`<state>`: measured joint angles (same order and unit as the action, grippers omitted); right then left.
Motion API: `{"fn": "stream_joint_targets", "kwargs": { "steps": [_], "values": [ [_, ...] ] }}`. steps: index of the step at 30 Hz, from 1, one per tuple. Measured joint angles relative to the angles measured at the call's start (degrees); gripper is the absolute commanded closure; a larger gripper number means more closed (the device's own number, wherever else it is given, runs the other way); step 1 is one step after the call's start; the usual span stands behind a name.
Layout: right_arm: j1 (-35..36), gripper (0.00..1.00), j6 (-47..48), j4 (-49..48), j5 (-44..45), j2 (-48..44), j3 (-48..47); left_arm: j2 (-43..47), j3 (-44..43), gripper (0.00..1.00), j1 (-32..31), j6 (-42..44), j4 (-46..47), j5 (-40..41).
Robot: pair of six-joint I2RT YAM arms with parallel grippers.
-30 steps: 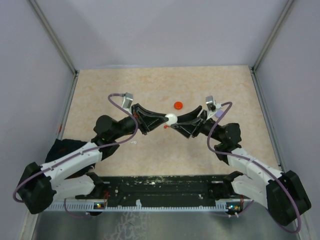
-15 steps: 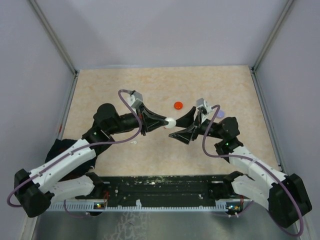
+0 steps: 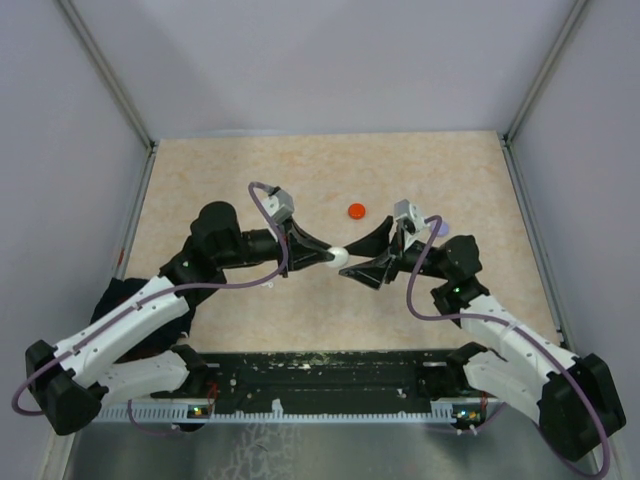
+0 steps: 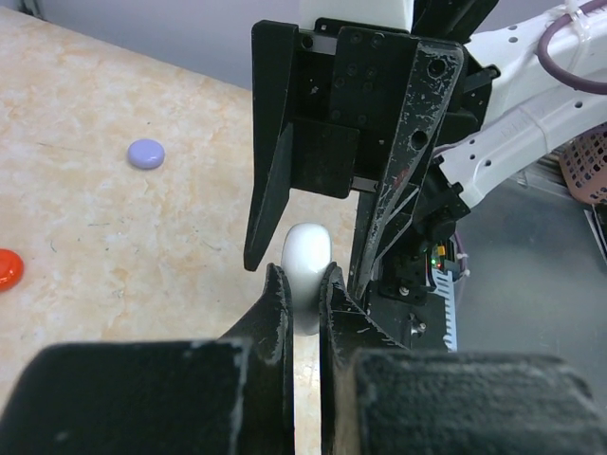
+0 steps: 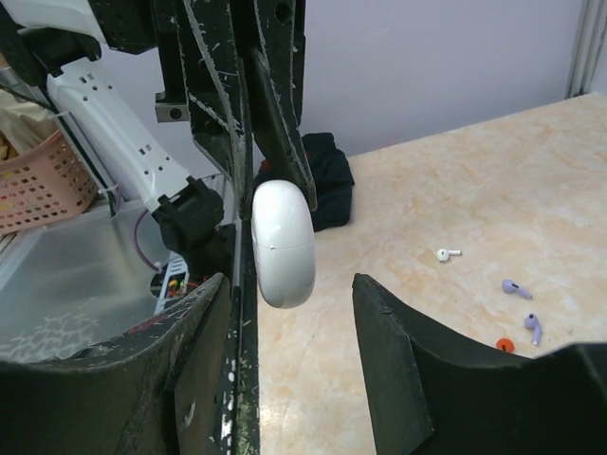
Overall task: Insert the wireless bluetooth earbuds into the charging case
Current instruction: Pick up the charging case at the center of the board.
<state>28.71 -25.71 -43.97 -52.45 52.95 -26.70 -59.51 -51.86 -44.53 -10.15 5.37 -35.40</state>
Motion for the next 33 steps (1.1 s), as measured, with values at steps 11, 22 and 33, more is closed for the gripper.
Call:
{"fn": "stream_joint_targets", "kwargs": {
  "steps": [11,22,33],
  "values": [
    [0.0,0.56,-3.4,-4.5,-4.0,2.4,-0.1,-2.5,-2.8,1.00,0.0,2.6,-3.5,-3.5],
    [0.0,0.63,-4.4,-4.4,-5.9,4.1,-0.9,-4.4,-8.0,1.00,-0.1,7.9,-9.7,-4.2],
    [0.0,0.64,-4.6,-4.4,-6.2,4.8,-0.9,-5.8,-10.7,1.00,-0.4,12.0,-14.9,-4.4]
  ]
}}
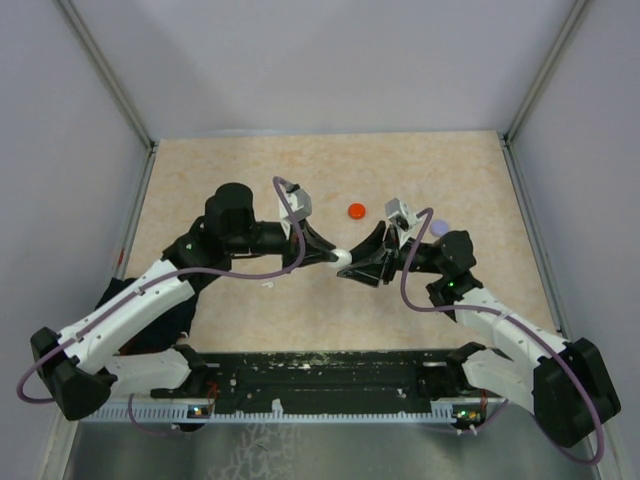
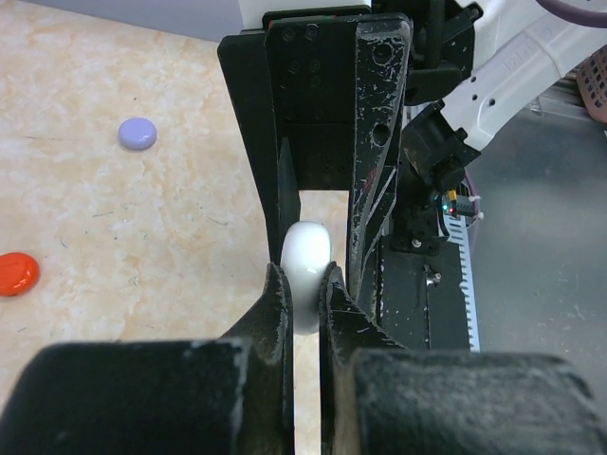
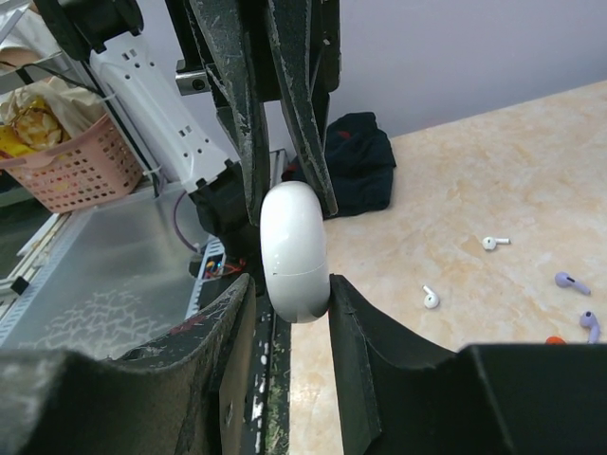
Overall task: Insert the wireless bluetooth earbuds into the charging case
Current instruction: Pick up the charging case at the center of the board.
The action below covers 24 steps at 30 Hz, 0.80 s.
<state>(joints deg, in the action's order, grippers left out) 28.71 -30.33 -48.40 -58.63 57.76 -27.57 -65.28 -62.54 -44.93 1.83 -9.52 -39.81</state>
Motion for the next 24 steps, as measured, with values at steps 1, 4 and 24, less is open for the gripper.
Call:
{"fn": "stream_joint_targets", "kwargs": {
  "steps": [1,4,24],
  "values": [
    [0.0,0.64,-0.2,0.0,0.0,0.0,0.0,-0.1,-0.2,1.00,-0.1,0.3,-0.3,0.0],
    [0.0,0.64,-0.4,0.0,0.0,0.0,0.0,-0.3,-0.6,1.00,-0.5,0.9,-1.1,0.4],
    [0.0,1.00,0.2,0.0,0.1,0.1,0.0,-1.0,-2.5,0.88,-2.3,2.9,-4.3,3.7]
  ]
}}
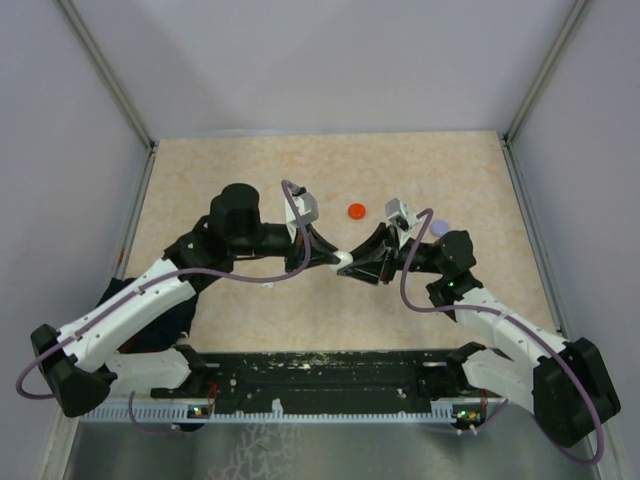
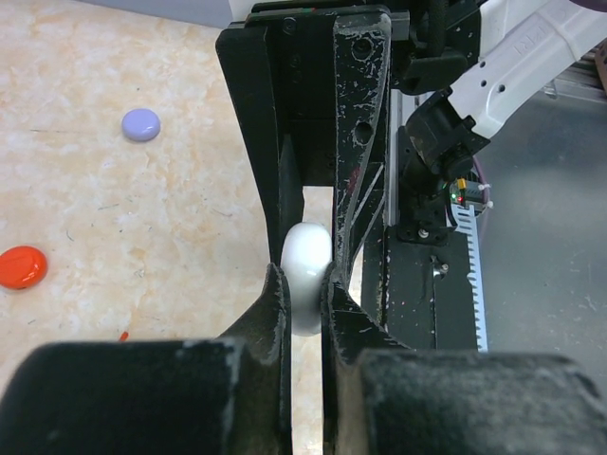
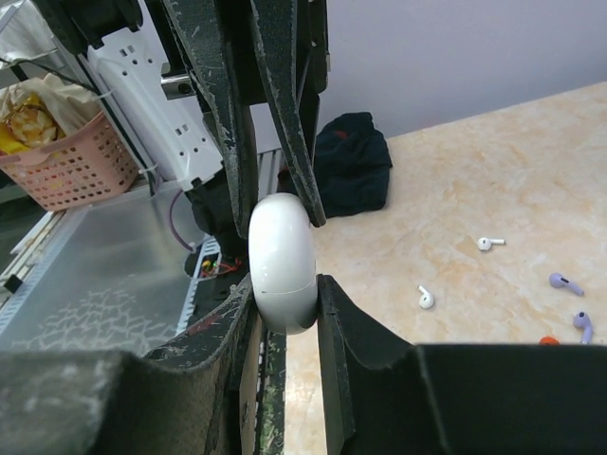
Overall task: Insert the wireless bluetooth earbuds into the charging case
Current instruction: Pick up the charging case at the center of the board.
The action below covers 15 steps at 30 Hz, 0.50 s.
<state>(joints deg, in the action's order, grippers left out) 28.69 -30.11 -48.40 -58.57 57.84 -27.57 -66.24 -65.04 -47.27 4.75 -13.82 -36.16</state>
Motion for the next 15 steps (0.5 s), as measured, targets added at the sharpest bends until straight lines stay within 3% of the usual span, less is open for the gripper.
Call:
{"fn": "stream_joint_targets", "kwargs": {
  "steps": [3,8,15],
  "values": [
    [0.0,1.00,0.7,0.0,0.0,0.0,0.0,0.2,0.0,0.82,0.0,-0.3,0.0,0.7],
    [0.0,1.00,2.6,0.0,0.2,-0.3,0.0,0.6,0.1,0.80,-0.4,-1.9,0.2,3.2],
    [0.1,1.00,5.7,0.2,0.5,-0.8,0.0,1.4,1.0,0.65,-0.9,-4.5,1.4,5.9]
  ]
}}
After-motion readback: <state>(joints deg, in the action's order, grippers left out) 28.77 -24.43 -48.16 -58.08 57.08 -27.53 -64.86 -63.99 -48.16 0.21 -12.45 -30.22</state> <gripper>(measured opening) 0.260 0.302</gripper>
